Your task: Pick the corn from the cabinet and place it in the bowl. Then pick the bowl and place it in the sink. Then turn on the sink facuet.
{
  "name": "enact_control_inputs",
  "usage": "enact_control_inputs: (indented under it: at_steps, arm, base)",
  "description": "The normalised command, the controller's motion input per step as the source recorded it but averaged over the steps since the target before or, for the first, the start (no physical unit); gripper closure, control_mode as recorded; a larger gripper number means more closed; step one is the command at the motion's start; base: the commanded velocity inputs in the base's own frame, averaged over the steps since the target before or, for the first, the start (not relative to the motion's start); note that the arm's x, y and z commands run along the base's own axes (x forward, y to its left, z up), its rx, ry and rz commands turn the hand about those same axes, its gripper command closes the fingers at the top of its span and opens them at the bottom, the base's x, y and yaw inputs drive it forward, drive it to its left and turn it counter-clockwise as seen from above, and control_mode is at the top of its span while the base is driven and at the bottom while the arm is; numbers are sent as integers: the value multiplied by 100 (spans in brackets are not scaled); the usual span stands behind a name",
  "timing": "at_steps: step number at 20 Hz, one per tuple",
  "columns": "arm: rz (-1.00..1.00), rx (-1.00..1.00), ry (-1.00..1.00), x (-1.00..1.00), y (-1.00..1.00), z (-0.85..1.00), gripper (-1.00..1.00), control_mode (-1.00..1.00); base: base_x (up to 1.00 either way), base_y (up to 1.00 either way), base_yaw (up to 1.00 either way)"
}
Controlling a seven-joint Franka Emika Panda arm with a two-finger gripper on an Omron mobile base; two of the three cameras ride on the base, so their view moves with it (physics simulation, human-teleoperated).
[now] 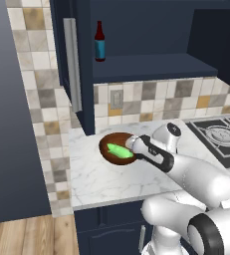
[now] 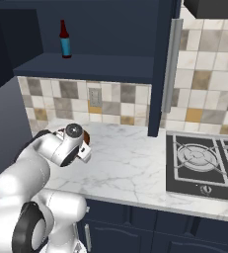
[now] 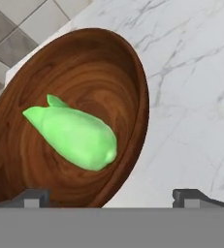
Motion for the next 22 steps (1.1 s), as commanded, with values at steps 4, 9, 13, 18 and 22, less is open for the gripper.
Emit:
enact_control_inputs:
  at_steps: [4, 9, 13, 18, 22]
  arm:
    - [-1, 0, 0, 11, 3, -24, -100, -100]
    - [-2, 0, 0, 12, 10, -28, -100, -100]
    - [-1, 0, 0, 4, 9, -25, 100, -100]
    - [-1, 0, 0, 1, 4, -13, 100, -100]
    - [0, 0, 2, 0, 0, -5, 100, -100]
  base:
    - [0, 0, 0]
    - [0, 0, 0]
    - [0, 0, 0]
    - [0, 0, 0]
    - [0, 0, 0]
